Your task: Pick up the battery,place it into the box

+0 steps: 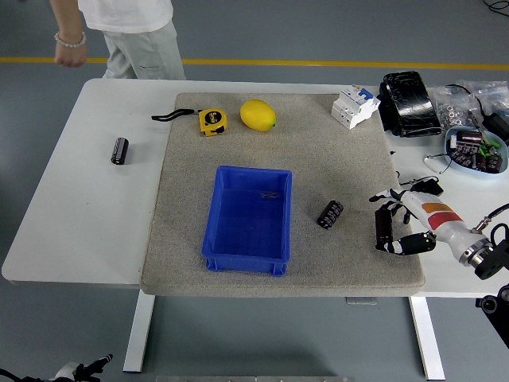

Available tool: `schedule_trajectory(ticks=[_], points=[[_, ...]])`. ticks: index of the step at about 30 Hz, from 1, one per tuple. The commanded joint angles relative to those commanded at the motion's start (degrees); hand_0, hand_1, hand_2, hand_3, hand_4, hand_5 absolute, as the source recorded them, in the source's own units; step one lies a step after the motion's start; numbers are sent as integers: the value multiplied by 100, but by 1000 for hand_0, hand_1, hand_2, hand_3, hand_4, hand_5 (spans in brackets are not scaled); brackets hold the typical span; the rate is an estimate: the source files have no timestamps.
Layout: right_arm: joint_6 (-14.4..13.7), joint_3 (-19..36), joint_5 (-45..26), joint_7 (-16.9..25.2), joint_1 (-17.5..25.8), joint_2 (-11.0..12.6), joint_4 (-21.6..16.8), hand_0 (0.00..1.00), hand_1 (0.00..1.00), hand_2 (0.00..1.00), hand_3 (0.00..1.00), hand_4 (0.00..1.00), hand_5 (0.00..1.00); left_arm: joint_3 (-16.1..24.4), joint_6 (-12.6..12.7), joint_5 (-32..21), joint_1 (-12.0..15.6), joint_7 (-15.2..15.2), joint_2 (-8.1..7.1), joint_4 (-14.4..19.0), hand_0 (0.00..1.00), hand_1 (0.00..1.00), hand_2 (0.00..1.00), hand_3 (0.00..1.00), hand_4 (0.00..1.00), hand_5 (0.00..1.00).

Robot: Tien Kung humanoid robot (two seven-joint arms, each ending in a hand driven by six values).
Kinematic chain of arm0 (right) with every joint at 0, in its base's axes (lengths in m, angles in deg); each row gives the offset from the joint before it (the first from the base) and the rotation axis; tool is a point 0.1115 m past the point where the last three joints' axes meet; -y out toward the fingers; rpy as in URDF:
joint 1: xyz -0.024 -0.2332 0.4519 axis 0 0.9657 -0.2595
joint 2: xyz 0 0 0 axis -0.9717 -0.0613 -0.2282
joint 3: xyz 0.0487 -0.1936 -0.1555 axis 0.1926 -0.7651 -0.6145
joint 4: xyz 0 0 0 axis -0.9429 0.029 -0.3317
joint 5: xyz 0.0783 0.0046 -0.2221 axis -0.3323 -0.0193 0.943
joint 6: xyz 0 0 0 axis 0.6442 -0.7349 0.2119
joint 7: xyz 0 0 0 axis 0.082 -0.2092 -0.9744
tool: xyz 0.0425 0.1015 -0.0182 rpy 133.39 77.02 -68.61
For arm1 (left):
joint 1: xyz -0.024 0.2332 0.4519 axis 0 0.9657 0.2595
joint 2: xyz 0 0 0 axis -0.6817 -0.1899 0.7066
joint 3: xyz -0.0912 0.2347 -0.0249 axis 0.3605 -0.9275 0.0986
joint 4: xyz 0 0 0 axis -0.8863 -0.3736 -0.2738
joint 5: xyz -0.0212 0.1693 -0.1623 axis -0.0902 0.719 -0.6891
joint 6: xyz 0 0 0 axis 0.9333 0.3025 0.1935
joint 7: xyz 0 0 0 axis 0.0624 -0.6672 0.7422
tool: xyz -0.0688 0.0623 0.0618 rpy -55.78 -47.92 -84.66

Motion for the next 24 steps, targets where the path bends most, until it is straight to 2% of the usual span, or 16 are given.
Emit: schedule_trajectory(ticks=[1, 6, 12, 13, 18, 19, 24], points=[[23, -7, 2, 0, -25, 11, -54, 293, 448, 510, 727, 851, 24, -8, 0, -13, 0, -4, -2, 0, 692, 634, 743, 728, 726, 728], [128, -206, -115, -14, -388, 142, -403, 293, 448, 510, 727, 851, 24, -2, 9, -42, -17, -12, -7, 0, 692, 634, 743, 728, 726, 728], [318, -725, -222, -55, -1155, 187, -560, 314, 464, 524, 733, 850, 36, 71, 29, -2, -8, -10, -18, 0, 692, 631, 743, 728, 727, 728], [350, -856, -265, -65, -1321, 155, -567, 404, 526, 567, 744, 937, 87, 77, 36, -3, -14, -10, -25, 0, 691, 626, 741, 728, 727, 728], [456, -1441, -472, -119, -1930, -10, -449, 404, 526, 567, 744, 937, 87, 135, 77, 3, -11, -10, -35, 0, 691, 626, 741, 728, 727, 728], [546, -1567, -471, -167, -2050, -66, -396, 536, 583, 672, 759, 980, 158, 106, 91, -27, -12, -13, -35, 0, 690, 624, 741, 726, 727, 728], [824, -2102, -394, -252, -2513, -343, -122, 536, 583, 672, 759, 980, 158, -285, 191, -400, -51, -44, -53, 0, 690, 624, 741, 726, 727, 728]])
